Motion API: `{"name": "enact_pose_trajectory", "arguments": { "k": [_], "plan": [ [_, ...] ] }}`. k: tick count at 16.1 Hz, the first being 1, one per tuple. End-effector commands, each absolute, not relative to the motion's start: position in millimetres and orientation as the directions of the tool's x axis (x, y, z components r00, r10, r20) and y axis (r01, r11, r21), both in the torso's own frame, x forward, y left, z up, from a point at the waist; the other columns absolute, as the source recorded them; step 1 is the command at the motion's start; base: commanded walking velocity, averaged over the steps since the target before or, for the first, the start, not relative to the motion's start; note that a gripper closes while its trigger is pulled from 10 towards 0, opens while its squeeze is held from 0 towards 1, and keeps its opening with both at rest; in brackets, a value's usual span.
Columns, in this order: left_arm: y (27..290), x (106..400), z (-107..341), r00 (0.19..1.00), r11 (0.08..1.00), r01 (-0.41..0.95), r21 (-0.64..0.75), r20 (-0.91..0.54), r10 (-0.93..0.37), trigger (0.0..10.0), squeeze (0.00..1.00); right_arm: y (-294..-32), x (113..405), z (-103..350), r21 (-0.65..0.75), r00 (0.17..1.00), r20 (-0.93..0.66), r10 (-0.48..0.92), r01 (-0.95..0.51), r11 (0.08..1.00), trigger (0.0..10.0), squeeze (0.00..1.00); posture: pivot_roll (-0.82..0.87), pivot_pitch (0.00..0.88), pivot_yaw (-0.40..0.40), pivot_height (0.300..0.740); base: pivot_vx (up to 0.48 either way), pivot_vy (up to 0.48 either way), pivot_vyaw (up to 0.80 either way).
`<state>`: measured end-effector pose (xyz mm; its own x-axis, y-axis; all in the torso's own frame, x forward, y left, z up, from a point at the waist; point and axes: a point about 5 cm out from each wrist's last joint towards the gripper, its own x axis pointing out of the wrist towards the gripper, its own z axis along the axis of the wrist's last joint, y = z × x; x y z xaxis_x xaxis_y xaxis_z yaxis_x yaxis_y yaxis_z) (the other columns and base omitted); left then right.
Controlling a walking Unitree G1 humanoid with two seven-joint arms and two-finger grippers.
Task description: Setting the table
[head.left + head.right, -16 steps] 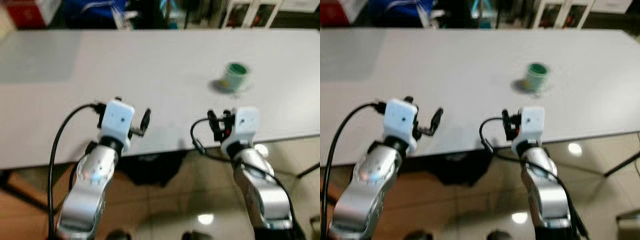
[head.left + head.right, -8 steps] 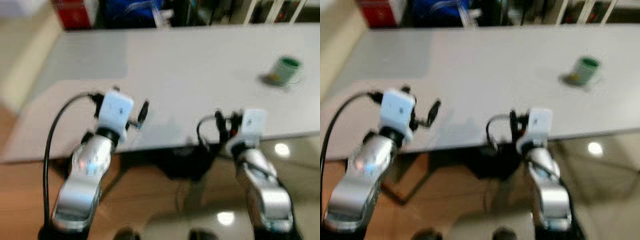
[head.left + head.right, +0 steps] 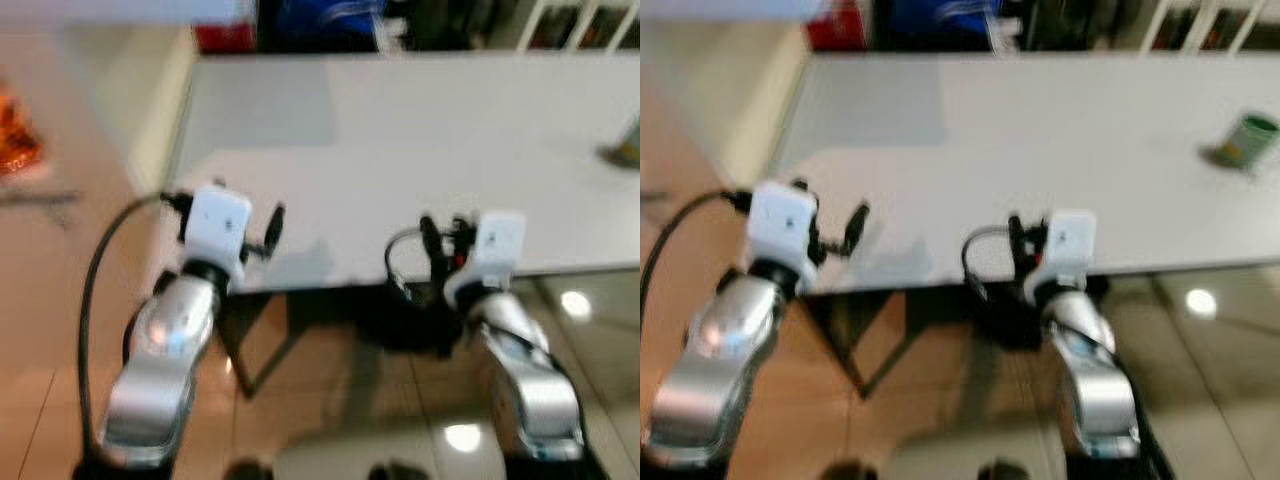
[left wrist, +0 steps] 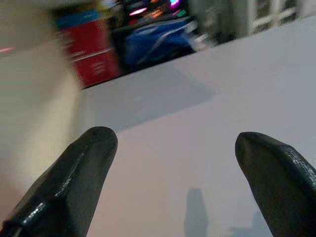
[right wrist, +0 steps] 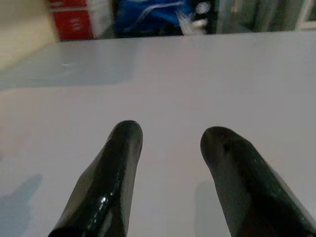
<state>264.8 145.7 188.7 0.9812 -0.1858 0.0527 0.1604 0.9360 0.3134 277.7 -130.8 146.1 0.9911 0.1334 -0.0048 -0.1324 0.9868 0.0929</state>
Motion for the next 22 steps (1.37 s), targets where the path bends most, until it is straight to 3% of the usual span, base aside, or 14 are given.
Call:
{"name": "enact_pose_trajectory", "arguments": {
  "k": [1,22],
  "plan": [
    [147,263,195,0.980,0.934,0.152,0.325,0.076,-0.186,10.0,0.00,-126,279,150,0.091,0.986,0.010,0.165,-0.165,0.982,10.0,0.00,0.02,0.078,-0.016,0.740,0.000,0.480,0.00],
    [140,271,201,0.980,0.956,0.129,0.264,0.111,-0.163,10.0,0.00,-118,293,171,0.061,0.976,0.078,0.205,-0.210,0.976,10.0,0.00,0.00,0.067,-0.028,0.740,0.000,0.473,0.00]
  ]
}}
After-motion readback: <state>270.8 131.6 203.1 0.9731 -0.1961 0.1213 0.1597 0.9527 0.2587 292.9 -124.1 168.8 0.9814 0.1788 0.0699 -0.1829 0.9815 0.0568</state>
